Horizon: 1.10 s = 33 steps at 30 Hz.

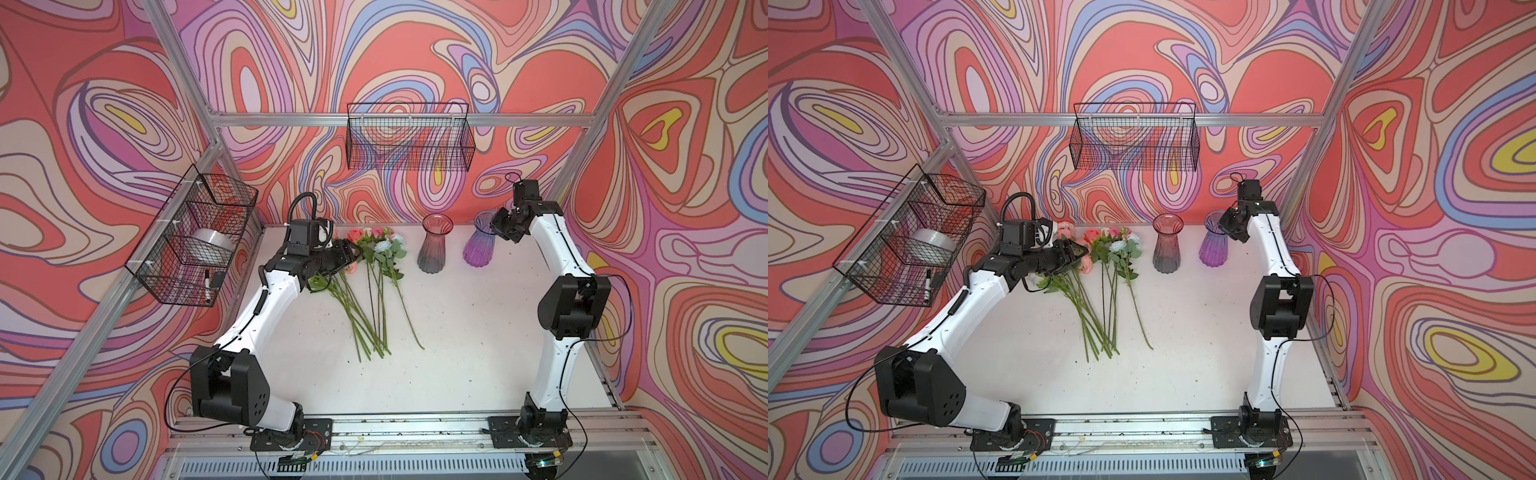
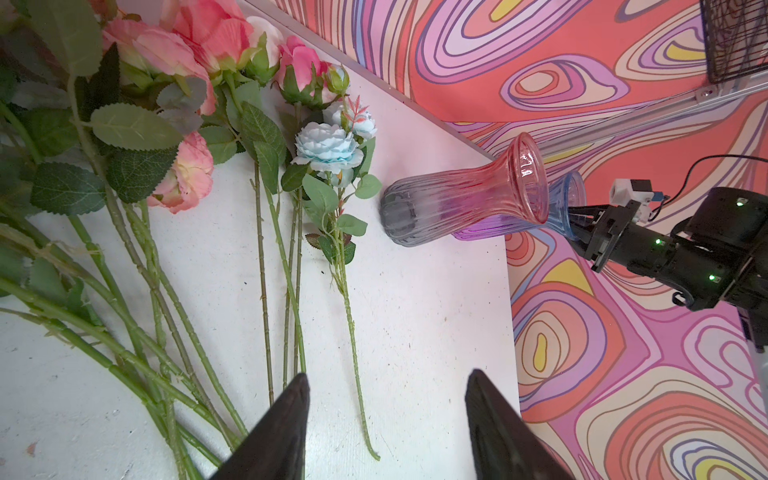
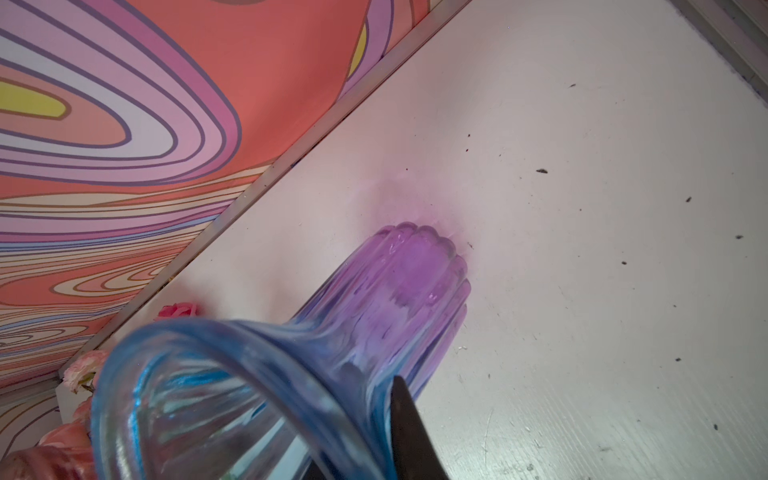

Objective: Arrange the flowers into the vase
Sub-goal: 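Grasp the purple-blue vase rim with the right gripper and pull it nearer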

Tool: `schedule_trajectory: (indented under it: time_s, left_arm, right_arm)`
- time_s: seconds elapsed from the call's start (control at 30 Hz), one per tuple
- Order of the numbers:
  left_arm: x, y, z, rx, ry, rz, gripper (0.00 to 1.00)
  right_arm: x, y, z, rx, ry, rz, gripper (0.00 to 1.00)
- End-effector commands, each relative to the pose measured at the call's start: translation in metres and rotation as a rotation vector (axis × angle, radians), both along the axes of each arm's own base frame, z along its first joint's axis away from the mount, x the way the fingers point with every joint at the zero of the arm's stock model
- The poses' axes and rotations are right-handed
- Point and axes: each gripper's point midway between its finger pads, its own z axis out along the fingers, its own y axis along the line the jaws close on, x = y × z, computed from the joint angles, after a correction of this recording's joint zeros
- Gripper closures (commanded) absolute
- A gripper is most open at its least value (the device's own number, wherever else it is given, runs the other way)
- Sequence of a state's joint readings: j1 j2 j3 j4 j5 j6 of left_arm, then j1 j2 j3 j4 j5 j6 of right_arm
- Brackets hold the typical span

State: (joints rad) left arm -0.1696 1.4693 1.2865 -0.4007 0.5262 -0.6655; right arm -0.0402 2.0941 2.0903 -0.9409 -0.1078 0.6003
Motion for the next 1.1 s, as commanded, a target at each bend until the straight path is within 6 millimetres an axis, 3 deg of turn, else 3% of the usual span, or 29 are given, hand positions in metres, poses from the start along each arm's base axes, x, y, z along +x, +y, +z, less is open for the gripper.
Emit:
schedule_trajectory:
  time_s: [0.0, 0.3, 0.5, 0.53, 0.83, 1.07]
  left_arm:
    - [-0.003, 0.001, 0.011, 0.007, -0.025, -0.004, 0.40]
    - [-0.006, -0.001, 0.018, -0.013, -0.039, -0.010, 0.40]
    - [-0.007, -0.004, 0.018, -0.025, -0.037, -0.018, 0.42]
    - [-0.007, -0.004, 0.018, -0.025, -0.035, -0.020, 0.42]
    - [-0.009, -0.021, 0.008, -0.047, -0.004, -0.052, 0.42]
    - [-0.015, -0.034, 0.007, -0.056, -0.001, -0.087, 0.42]
  right_arm:
    - [-0.012, 0.006, 0.020, 0.031, -0.037, 0.019, 1.00]
    - [-0.050, 0.018, 0.057, 0.046, -0.079, 0.067, 1.00]
    - [-0.082, 0.038, 0.064, 0.057, -0.039, 0.138, 1.00]
    - [-0.093, 0.044, 0.073, 0.049, -0.043, 0.161, 1.00]
    - [-0.168, 0.105, 0.047, 0.110, 0.124, 0.326, 1.00]
    - [-0.193, 0.131, 0.033, 0.122, 0.189, 0.380, 1.00]
